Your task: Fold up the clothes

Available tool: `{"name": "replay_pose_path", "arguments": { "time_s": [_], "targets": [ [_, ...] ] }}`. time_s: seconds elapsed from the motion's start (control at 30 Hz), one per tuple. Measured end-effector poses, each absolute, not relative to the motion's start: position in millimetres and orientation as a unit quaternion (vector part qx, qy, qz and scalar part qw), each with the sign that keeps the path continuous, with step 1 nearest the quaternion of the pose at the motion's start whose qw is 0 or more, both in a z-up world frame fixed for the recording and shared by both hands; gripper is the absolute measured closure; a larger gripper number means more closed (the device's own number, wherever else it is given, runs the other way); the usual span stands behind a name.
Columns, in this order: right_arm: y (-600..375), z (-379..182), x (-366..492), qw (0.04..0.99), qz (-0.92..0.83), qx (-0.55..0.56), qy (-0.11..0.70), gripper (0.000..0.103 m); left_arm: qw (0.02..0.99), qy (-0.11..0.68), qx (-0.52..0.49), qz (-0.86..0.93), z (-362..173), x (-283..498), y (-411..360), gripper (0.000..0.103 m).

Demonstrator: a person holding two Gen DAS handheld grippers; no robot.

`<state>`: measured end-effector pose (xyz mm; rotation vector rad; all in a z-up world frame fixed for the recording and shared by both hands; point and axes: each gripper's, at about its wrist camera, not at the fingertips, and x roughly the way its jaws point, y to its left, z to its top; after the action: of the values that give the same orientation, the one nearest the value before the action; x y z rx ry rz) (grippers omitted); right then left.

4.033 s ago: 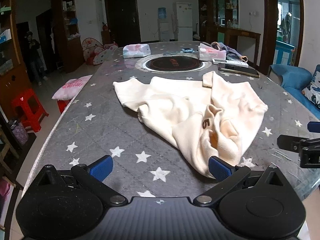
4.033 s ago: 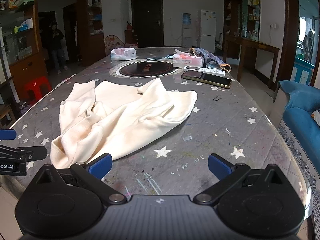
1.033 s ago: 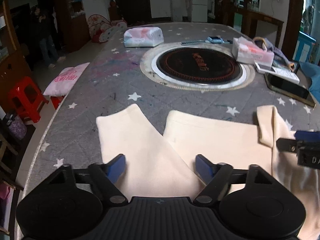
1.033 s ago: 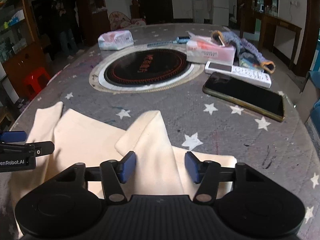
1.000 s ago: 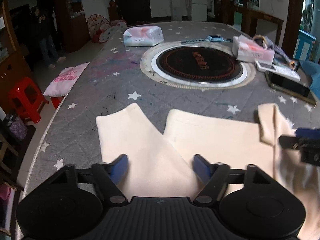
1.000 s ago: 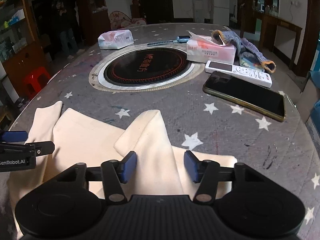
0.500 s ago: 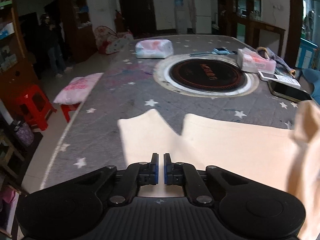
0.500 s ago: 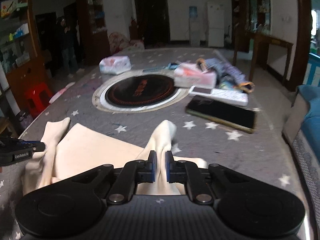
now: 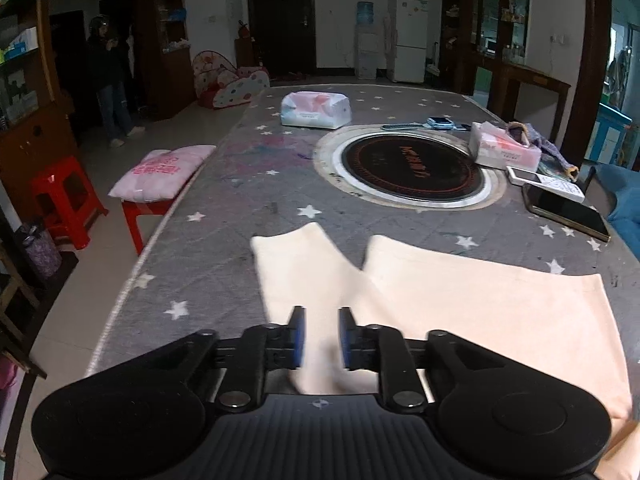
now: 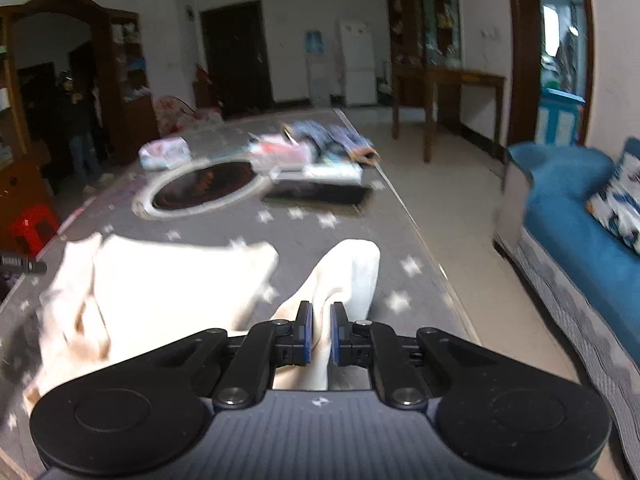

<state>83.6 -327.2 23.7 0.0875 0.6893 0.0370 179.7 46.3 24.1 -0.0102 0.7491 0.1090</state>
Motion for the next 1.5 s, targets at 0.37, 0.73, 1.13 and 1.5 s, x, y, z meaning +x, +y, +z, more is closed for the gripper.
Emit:
{"name": "replay_pose_path", "arguments": {
  "time_s": [0.37, 0.73, 1.13, 1.5],
  "targets": [
    [-346, 17, 65, 0.937, -0.034, 0.036, 0.346, 0.079, 0.915, 0.401, -0.013, 0.05, 0, 221, 23, 0.047],
    [-304, 17, 81, 0.935, 0.056, 0.007, 0.35, 0.07, 0.907, 0.417, -0.004, 0.055, -12, 230, 24, 0.091],
    [-223, 26, 79, 0.909, 0.214, -0.059, 0.351, 0.058, 0.929, 0.364, -0.047, 0.05, 31, 158, 68, 0.094],
    [-147, 16, 73, 0.871, 0.323, -0.099, 0.356, 0.06, 0.923, 0.375, -0.064, 0.049, 32, 146, 91, 0.092]
  ]
}}
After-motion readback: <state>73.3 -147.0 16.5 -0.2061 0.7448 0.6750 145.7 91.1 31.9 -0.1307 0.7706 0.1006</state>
